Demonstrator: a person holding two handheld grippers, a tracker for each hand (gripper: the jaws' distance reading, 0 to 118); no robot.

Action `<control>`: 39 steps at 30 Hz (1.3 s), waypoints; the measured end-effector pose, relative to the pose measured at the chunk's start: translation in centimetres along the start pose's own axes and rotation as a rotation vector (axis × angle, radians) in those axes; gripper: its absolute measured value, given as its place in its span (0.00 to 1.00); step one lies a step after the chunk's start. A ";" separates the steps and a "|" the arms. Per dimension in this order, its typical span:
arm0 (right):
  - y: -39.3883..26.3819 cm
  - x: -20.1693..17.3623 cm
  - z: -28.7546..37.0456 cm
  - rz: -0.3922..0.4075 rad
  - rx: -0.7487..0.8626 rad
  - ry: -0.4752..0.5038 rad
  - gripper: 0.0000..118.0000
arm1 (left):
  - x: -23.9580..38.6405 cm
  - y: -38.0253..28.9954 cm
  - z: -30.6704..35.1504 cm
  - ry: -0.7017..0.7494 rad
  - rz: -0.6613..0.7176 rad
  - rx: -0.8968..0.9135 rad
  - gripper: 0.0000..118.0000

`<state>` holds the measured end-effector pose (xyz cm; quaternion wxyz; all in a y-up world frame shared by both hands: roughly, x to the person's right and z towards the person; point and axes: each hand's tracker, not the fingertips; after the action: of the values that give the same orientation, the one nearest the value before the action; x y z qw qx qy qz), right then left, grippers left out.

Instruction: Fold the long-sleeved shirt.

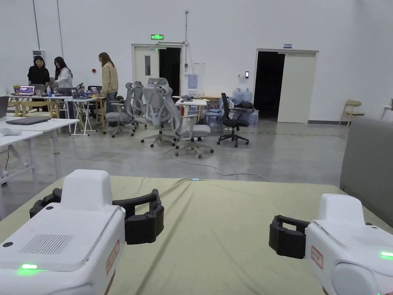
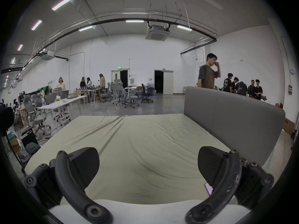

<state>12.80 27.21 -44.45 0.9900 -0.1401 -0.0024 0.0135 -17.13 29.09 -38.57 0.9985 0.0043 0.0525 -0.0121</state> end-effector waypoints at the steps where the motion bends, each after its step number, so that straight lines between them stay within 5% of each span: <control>1: 0.1 0.0 0.0 -0.004 0.000 0.002 1.00 | 0.1 0.0 0.0 -0.001 0.000 0.002 1.00; 16: 0.6 1.4 0.1 -0.068 -0.031 0.000 1.00 | 0.2 0.5 0.4 -0.009 0.001 0.013 1.00; 23: 0.1 1.2 0.0 0.000 -0.009 -0.015 1.00 | 0.3 0.6 0.5 -0.012 0.004 0.015 1.00; 39: 0.3 1.5 0.5 -0.032 -0.012 0.018 1.00 | 0.4 0.5 0.7 -0.013 0.004 0.012 1.00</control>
<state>14.26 27.63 -44.09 0.9893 -0.1461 0.0040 -0.0036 -16.70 29.61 -37.95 0.9988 0.0104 0.0460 -0.0105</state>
